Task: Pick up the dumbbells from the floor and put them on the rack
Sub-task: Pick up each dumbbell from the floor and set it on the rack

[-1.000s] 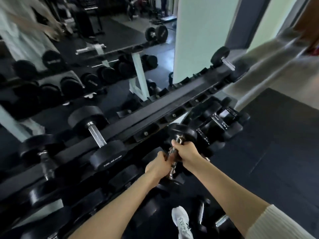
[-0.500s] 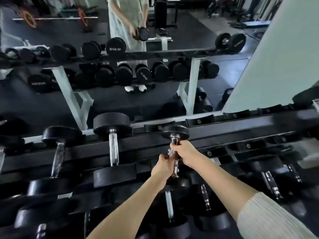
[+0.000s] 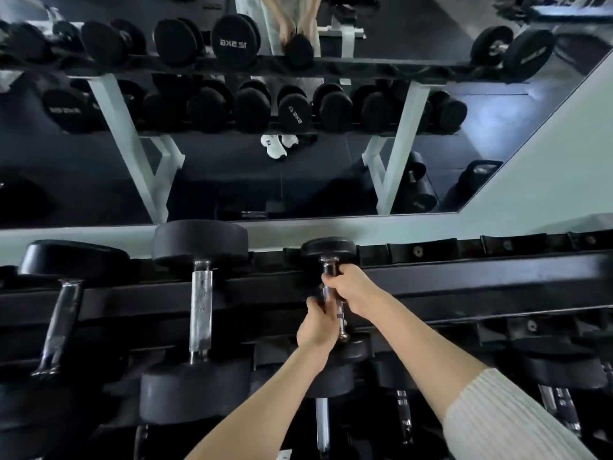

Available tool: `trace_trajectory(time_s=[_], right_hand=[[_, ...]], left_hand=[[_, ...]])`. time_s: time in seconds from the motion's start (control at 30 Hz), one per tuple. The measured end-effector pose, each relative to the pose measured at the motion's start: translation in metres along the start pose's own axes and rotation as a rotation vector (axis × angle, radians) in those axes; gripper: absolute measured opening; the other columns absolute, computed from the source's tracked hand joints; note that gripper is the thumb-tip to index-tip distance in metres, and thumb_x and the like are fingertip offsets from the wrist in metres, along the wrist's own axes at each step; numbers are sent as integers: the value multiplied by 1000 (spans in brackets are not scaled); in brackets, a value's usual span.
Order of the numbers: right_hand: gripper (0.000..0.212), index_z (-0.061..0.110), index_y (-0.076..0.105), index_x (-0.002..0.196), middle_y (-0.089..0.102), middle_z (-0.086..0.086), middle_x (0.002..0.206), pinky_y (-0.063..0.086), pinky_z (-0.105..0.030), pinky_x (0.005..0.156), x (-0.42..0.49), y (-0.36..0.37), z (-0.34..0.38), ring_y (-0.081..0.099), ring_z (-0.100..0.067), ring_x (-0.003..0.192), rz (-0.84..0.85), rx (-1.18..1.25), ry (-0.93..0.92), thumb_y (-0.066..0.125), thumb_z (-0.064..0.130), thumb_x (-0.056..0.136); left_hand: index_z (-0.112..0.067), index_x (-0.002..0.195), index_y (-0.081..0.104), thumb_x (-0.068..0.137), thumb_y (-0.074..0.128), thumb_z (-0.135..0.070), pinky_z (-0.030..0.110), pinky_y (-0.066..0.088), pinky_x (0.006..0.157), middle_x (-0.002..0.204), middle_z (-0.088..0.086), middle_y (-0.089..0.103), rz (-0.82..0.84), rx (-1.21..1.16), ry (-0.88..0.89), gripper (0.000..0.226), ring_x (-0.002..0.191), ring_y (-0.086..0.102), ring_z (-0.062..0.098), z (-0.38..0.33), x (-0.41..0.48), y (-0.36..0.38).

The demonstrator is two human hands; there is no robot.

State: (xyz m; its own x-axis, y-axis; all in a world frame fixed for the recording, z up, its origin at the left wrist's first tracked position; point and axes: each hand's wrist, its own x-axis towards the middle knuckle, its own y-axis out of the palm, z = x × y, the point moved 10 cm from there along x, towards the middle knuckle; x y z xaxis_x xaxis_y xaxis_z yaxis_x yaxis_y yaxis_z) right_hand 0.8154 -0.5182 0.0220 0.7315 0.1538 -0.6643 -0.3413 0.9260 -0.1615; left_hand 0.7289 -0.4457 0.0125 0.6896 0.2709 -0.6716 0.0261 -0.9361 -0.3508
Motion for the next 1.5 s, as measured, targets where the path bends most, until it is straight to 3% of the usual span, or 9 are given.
trace_trajectory(time_s=[0.1, 0.2, 0.43, 0.67, 0.83, 1.1, 1.2, 1.33, 1.5], right_hand=[[11, 14, 57, 82, 58, -2, 78, 43, -25, 64, 7, 2, -1, 54, -14, 70, 43, -26, 15, 59, 7, 91], [8, 13, 59, 85, 59, -2, 79, 44, -23, 63, 5, 1, -2, 55, -13, 70, 60, -4, 25, 59, 7, 91], [6, 13, 60, 95, 64, -3, 90, 49, -27, 77, -3, -2, -2, 60, -16, 82, 16, -49, 1, 62, 13, 89], [42, 7, 56, 129, 62, -7, 127, 42, -26, 91, -48, -36, -15, 58, -21, 117, -214, -228, -76, 59, 19, 89], [35, 10, 61, 119, 64, -4, 106, 51, -31, 84, -98, -70, -53, 59, -15, 91, -335, -56, -47, 62, 17, 85], [26, 12, 59, 112, 62, -6, 88, 54, -34, 84, -231, -112, -179, 59, -17, 84, -469, 342, 69, 62, 18, 86], [14, 16, 58, 100, 56, -2, 81, 53, -32, 77, -298, -115, -251, 56, -15, 75, -544, 464, 121, 57, 11, 86], [25, 12, 58, 112, 60, -5, 87, 58, -35, 75, -389, -103, -371, 59, -18, 76, -672, 611, 227, 60, 12, 87], [27, 9, 57, 113, 60, -5, 83, 59, -34, 66, -479, -56, -521, 59, -17, 71, -784, 839, 353, 62, 16, 88]], left_hand=[[-10, 126, 43, 101, 29, -36, 37, 46, 89, 111, 15, 64, -23, 40, 44, 39, 104, 61, 35, -2, 6, 0], [-12, 117, 42, 100, 24, -43, 34, 45, 76, 100, 7, 65, -1, 90, 28, 40, 93, 63, 31, -1, 7, 1], [-16, 120, 39, 98, 26, -48, 40, 47, 93, 118, 8, 62, 90, -63, -69, 41, 105, 60, 30, 2, 8, 4], [-8, 128, 45, 99, 34, -36, 32, 41, 78, 100, 4, 56, -14, 44, -1, 41, 89, 53, 24, -10, 0, -19], [-10, 113, 51, 95, 41, -35, 37, 45, 85, 116, 12, 62, -133, 152, 102, 32, 102, 59, 32, -25, -17, -28], [-11, 105, 57, 93, 44, -29, 34, 38, 76, 115, 10, 61, -105, 303, 463, 26, 94, 57, 28, -58, -122, 39], [-11, 102, 57, 93, 44, -29, 31, 37, 71, 104, 6, 62, 49, 323, 624, 24, 82, 53, 21, -43, -183, 92], [-14, 95, 54, 92, 47, -29, 30, 41, 64, 86, -2, 58, 309, 378, 682, 16, 72, 53, 15, 34, -268, 176], [-16, 92, 52, 88, 53, -31, 50, 56, 80, 77, -7, 53, 534, 542, 586, 15, 83, 61, 25, 184, -337, 260]])
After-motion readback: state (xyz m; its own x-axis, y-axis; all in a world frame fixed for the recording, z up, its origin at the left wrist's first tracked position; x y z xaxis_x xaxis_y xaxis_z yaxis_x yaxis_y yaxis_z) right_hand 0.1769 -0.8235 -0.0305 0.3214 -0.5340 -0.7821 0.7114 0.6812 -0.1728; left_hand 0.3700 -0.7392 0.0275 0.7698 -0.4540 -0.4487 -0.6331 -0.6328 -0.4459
